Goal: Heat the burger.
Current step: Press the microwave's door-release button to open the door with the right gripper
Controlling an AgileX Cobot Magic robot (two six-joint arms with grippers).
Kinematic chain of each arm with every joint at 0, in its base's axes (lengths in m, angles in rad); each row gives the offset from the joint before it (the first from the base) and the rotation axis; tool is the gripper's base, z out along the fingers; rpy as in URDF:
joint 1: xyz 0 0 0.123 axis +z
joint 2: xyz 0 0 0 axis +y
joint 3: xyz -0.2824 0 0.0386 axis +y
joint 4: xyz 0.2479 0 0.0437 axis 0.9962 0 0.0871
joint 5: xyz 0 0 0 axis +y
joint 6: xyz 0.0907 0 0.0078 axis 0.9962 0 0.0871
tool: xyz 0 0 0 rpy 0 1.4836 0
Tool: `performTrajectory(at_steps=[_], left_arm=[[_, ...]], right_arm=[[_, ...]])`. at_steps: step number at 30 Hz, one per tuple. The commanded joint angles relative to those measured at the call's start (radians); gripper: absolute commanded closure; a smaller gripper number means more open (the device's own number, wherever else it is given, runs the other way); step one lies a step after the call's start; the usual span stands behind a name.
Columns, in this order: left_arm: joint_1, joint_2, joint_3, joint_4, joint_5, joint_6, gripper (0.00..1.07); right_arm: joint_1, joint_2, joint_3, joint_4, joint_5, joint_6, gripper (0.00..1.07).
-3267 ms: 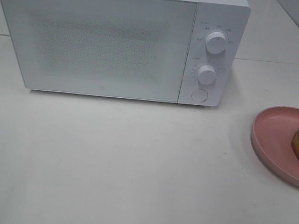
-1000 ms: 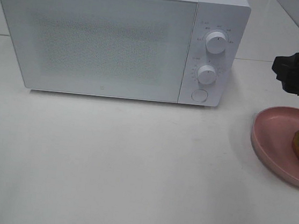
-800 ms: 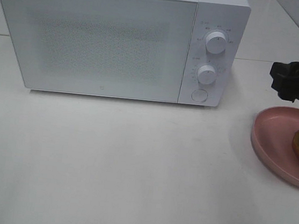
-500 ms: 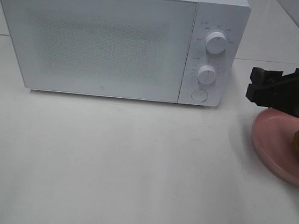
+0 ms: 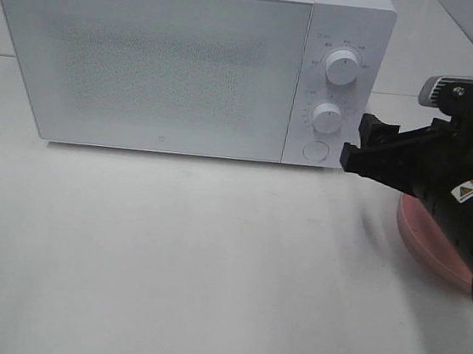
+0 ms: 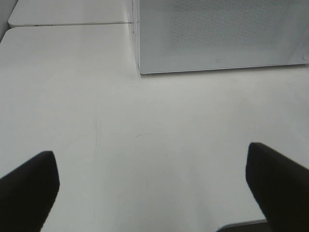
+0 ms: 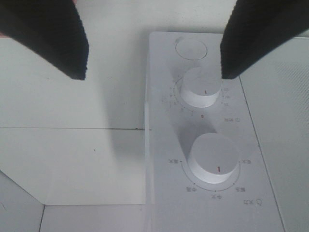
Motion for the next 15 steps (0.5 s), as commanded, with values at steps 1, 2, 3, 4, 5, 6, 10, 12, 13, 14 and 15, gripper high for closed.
performTrajectory(at_steps=[1, 2, 3, 4, 5, 6, 10, 12, 13, 14, 15], left_arm=[[0.004, -0.024, 0.0, 0.004, -0.001, -0.001, 0.09], [0.004, -0.024, 0.0, 0.004, -0.001, -0.001, 0.09], [0.004, -0.024, 0.0, 0.004, -0.001, -0.001, 0.09], [0.004, -0.024, 0.0, 0.004, -0.001, -0.001, 0.09], [0.004, -0.024, 0.0, 0.004, -0.001, -0.001, 0.09], [0.004, -0.024, 0.0, 0.004, -0.001, -0.001, 0.09], [0.004, -0.024, 0.0, 0.004, -0.001, -0.001, 0.09], [0.004, -0.024, 0.0, 0.004, -0.001, -0.001, 0.09], [0.004, -0.024, 0.0, 0.004, -0.001, -0.001, 0.09], [0.004, -0.024, 0.0, 0.004, -0.001, -0.001, 0.09], [0.004, -0.024, 0.0, 0.004, -0.001, -0.001, 0.09]], right_arm=[[0.054, 0.029, -0.004, 0.053, -0.068, -0.016, 0.32], [0.073, 0.046, -0.013, 0.077, -0.075, -0.016, 0.32], [0.073, 0.046, -0.013, 0.077, -0.075, -0.016, 0.32], [0.082, 0.056, -0.019, 0.09, -0.077, -0.016, 0.32], [0.1, 0.077, -0.031, 0.114, -0.082, -0.022, 0.32], [0.1, 0.077, -0.031, 0.114, -0.082, -0.022, 0.32], [0.129, 0.122, -0.066, 0.134, -0.088, -0.022, 0.32], [0.133, 0.134, -0.078, 0.135, -0.089, -0.022, 0.32], [0.134, 0.141, -0.085, 0.135, -0.089, -0.022, 0.32], [0.134, 0.141, -0.085, 0.135, -0.089, -0.022, 0.32], [0.134, 0.153, -0.097, 0.135, -0.088, -0.022, 0.32]])
